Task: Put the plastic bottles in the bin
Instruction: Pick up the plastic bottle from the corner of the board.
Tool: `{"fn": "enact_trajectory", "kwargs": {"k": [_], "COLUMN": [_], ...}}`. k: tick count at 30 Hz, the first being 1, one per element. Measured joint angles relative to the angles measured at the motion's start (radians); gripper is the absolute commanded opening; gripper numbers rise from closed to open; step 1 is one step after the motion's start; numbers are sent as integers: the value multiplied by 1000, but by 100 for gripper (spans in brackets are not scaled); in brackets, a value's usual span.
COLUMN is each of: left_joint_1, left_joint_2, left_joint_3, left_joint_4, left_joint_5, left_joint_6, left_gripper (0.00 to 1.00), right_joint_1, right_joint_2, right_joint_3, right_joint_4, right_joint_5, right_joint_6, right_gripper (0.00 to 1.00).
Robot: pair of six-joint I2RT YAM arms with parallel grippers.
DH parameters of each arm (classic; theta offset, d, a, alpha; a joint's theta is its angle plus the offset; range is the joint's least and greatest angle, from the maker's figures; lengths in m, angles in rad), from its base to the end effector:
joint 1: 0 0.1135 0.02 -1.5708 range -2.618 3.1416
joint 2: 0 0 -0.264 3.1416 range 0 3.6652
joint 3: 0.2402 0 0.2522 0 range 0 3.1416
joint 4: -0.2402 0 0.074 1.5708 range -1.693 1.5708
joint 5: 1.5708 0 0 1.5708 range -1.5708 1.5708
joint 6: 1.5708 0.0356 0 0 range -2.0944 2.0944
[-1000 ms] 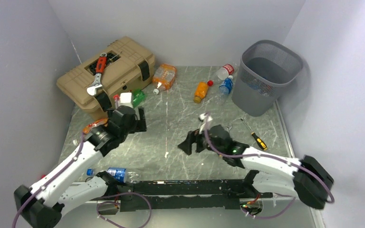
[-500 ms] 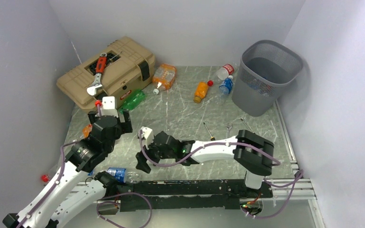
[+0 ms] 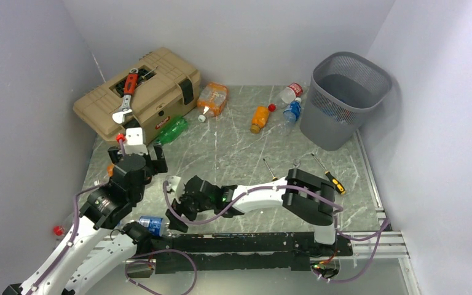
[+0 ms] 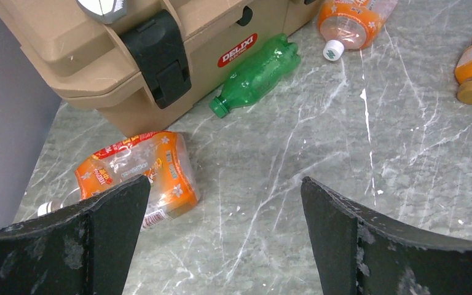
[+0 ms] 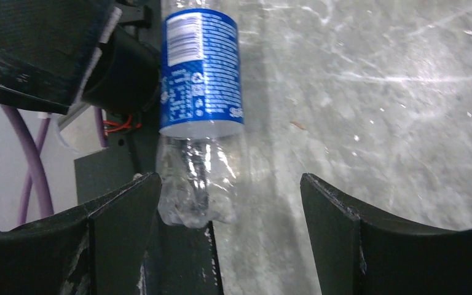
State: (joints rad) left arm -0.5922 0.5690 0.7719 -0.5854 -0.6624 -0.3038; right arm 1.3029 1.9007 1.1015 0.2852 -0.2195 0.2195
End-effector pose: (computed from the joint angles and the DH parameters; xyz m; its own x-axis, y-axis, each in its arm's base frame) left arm 0.1119 -0.0489 0.3258 -0.2855 -0.0922 -0.9539 -0.1244 0.9905 -0.0585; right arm 0.1021 0.4013 0.1760 -0.3429 -0.4463 -0.8266 -0.9393 0.1769 0.2941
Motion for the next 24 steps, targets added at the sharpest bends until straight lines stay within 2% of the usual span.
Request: {"fn": "enact_trajectory", "kwargs": {"k": [8, 19, 24], "left_joint_1": [4, 5, 5], "left_joint_2": [9, 9, 18], "left_joint_3": [0, 0, 0], "left_joint_4": [-1, -2, -2], "left_joint_5": [6, 18, 23], "left_joint_6": [0, 0, 0], "left_gripper": [99, 98, 98], "right_joint_1": [19, 38, 42], "right_joint_2": [52, 140, 140], "right_joint_3": [41, 121, 122], "right_joint_4": [-17, -99, -104], "right_joint_5": [-37, -7, 7], "right_joint_6": [-3, -10, -11], "right_gripper": [87, 79, 85]}}
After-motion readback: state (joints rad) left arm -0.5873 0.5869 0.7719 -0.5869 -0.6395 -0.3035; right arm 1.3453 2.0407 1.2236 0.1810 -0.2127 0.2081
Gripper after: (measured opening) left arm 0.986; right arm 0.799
